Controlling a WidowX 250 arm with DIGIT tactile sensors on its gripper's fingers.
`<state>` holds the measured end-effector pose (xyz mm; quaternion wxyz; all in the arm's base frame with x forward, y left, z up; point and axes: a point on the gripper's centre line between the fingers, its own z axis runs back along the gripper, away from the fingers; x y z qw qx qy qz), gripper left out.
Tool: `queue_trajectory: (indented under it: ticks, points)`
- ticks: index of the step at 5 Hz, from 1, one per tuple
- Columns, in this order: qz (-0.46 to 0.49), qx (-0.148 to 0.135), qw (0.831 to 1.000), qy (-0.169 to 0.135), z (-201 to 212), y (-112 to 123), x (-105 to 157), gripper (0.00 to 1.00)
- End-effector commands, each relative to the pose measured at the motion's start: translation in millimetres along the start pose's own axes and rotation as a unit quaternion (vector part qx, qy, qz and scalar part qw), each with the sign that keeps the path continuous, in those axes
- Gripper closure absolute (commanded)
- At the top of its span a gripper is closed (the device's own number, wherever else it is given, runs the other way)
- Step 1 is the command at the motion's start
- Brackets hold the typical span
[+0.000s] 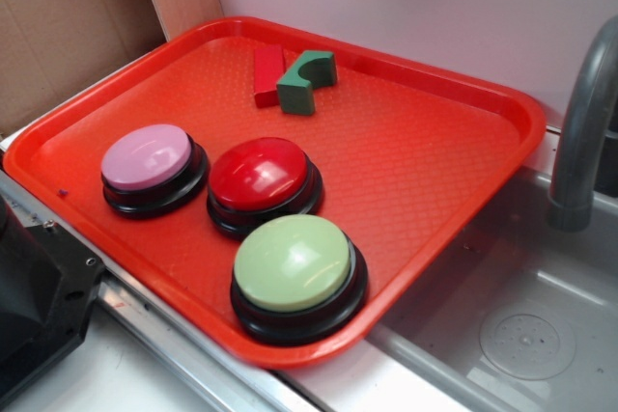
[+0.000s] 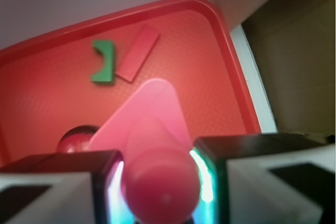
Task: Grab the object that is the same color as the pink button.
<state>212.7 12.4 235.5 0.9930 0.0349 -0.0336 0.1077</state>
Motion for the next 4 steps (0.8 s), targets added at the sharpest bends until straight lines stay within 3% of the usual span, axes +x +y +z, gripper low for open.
queue_trajectory:
  ticks: [1, 4]
  points:
    - [-0.052, -0.003, 0.998, -0.023, 20.2, -16.7, -14.5, 1.0]
    - [-0.045, -0.005, 0.999, -0.015, 11.0, -17.7, -13.1, 1.0]
